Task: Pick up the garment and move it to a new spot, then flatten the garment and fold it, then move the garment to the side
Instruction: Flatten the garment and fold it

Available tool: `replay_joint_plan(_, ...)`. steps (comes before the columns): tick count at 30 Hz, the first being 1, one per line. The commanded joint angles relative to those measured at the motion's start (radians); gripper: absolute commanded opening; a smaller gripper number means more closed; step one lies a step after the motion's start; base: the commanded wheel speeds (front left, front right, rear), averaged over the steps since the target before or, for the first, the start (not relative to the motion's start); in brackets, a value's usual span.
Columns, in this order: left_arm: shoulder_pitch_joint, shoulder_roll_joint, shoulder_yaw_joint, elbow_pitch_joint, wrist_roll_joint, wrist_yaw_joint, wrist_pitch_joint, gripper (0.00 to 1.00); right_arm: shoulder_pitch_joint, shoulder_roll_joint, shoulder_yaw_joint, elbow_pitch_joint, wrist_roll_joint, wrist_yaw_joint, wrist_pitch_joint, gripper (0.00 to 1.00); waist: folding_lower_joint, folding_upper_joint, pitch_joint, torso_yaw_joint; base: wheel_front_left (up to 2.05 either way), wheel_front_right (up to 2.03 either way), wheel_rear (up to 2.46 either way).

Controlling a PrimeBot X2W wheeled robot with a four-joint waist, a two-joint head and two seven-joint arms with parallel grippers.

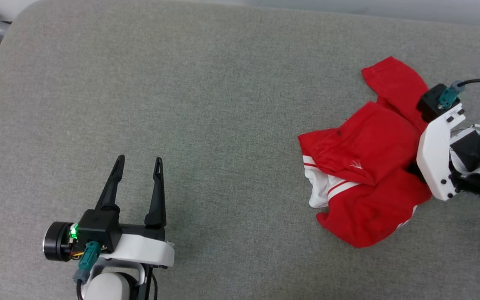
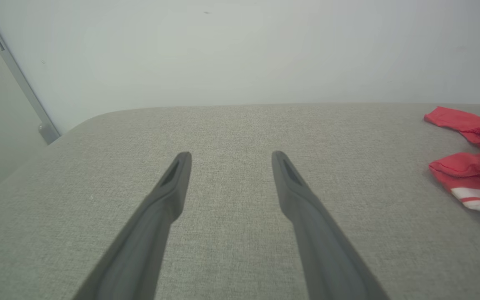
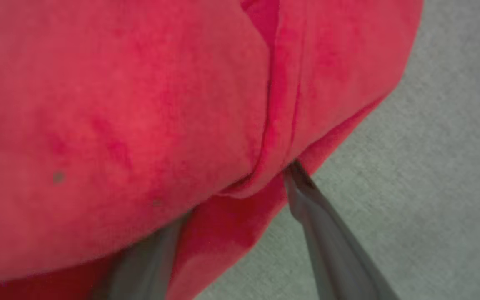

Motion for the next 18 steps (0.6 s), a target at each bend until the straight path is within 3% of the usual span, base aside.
replay_joint_plan(1, -0.014, -0.003, -0.003, -0.001, -0.006, 0.006, -0.002, 1.0, -0.007, 0.015, 0.041, 0.04, 0.004, -0.001, 0.003, 1.0, -0.0001, 0.0, 0.017, 0.009, 0.0, 0.0, 0.0)
replay_joint_plan(9, -0.021, -0.003, -0.01, 0.012, -0.017, 0.017, -0.002, 1.0, 0.03, 0.043, 0.206, 0.136, 0.052, 0.001, -0.03, 1.0, -0.0001, 0.0, 0.016, 0.011, 0.0, 0.0, 0.0)
replay_joint_plan(10, -0.018, -0.003, -0.008, 0.013, -0.016, 0.017, -0.002, 1.0, 0.022, 0.039, 0.221, 0.135, 0.054, 0.001, -0.045, 0.29, -0.0001, 0.0, 0.011, 0.009, 0.0, 0.0, 0.0)
replay_joint_plan(11, -0.014, -0.003, -0.005, 0.015, -0.015, 0.018, -0.002, 1.0, 0.013, 0.035, 0.227, 0.135, 0.058, 0.001, -0.067, 0.0, -0.0001, 0.0, 0.005, 0.006, 0.0, 0.0, 0.0)
replay_joint_plan(18, 0.012, -0.003, 0.014, 0.02, -0.005, 0.012, -0.002, 1.0, -0.072, 0.004, 0.182, 0.119, 0.119, -0.001, -0.271, 0.0, -0.0001, 0.0, -0.047, -0.015, 0.0, 0.0, 0.0)
